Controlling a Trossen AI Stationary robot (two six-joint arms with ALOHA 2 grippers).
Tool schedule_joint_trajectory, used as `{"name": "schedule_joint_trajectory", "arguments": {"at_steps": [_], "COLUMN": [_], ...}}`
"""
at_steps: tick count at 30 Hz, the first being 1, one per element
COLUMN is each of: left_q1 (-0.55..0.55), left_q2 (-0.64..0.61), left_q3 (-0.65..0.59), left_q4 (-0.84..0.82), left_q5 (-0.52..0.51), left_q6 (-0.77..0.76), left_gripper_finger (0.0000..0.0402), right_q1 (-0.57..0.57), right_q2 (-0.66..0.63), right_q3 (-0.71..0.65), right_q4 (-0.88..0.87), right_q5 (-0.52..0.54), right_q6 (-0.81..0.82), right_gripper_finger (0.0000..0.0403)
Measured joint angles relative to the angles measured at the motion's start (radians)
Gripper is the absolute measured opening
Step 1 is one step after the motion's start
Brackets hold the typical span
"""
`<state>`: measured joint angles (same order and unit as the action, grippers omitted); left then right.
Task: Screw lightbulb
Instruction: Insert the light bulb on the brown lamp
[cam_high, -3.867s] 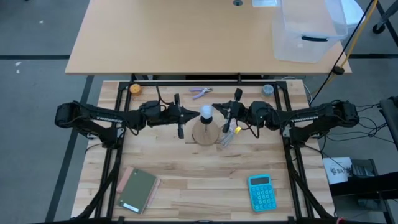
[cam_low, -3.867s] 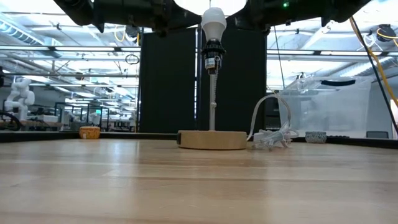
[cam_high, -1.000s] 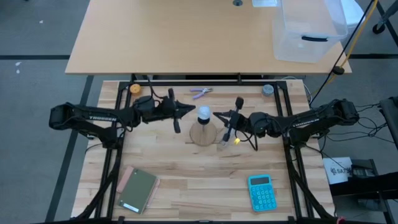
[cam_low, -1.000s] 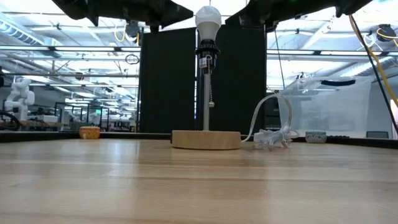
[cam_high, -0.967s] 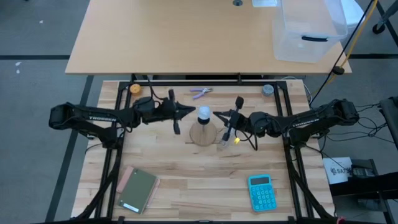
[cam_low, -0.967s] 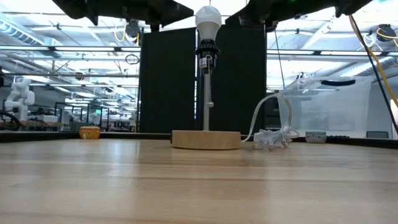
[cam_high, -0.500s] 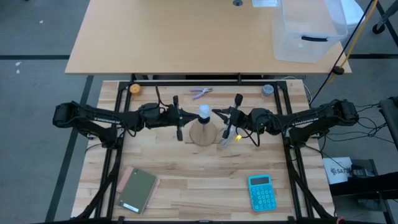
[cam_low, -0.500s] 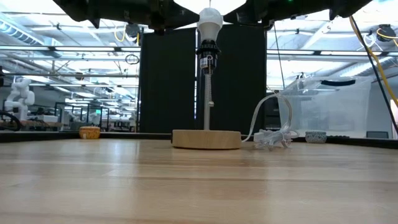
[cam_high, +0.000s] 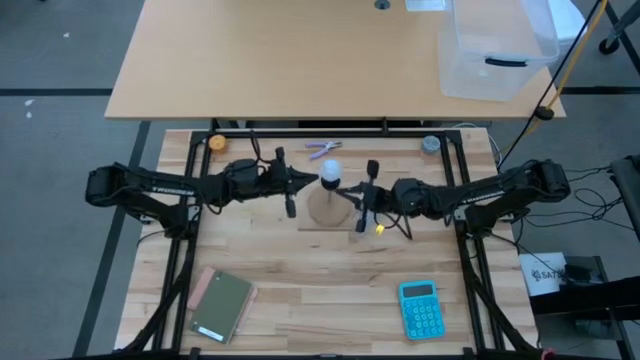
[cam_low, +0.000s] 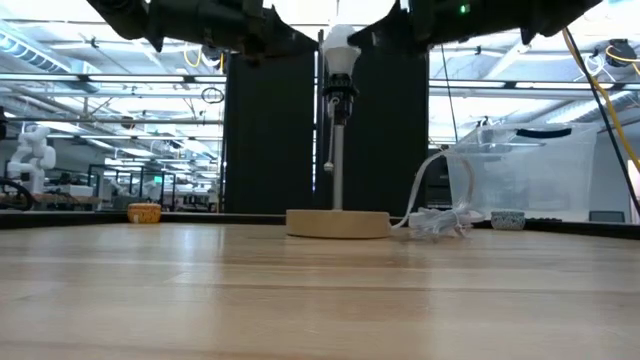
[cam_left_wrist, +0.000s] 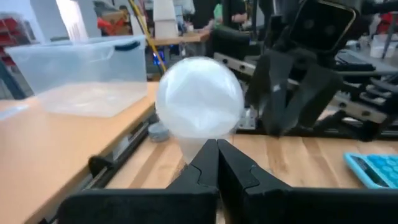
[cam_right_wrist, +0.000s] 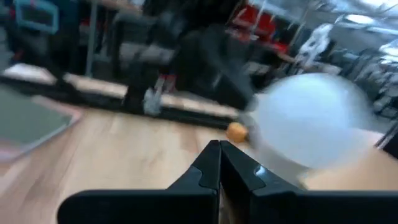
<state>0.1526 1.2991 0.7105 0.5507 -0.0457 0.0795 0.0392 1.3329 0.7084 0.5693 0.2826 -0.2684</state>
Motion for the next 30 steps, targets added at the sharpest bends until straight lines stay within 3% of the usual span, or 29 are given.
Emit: {"name": "schedule_joint_trajectory", "arguments": {"at_steps": [6,12,16,26,30], "left_q1": [0.025,-0.007,-0.032,-0.042,-0.027], "left_q2": [0.0,-0.002,-0.003,-0.034,-0.034], "left_q3": [0.0,0.0,0.0,0.0,0.0], "left_q4": [-0.033,-0.034,-0.022,-0.007,0.031], "left_q5": [0.001,0.011,0.016,0.013,0.007], "left_q6": [-0.019,0.007,0.05,0.111,0.115], "left_gripper_finger": [0.0,0.0,0.0,0.0,0.0], "right_q1": [0.027,0.059,0.061,0.06,0.007], "right_q2": [0.024,0.013,0.012,0.013,0.012], "right_q3": [0.006,0.006,0.006,0.006,0.006], "right_q4": [0.009,0.033,0.079,0.292,0.317], "right_q5": [0.011,0.23,0.31,0.322,0.322], "right_q6": [-0.02,-0.111,-0.181,-0.37,-0.363], "right_gripper_finger": [0.0,0.0,0.0,0.0,0.0]}}
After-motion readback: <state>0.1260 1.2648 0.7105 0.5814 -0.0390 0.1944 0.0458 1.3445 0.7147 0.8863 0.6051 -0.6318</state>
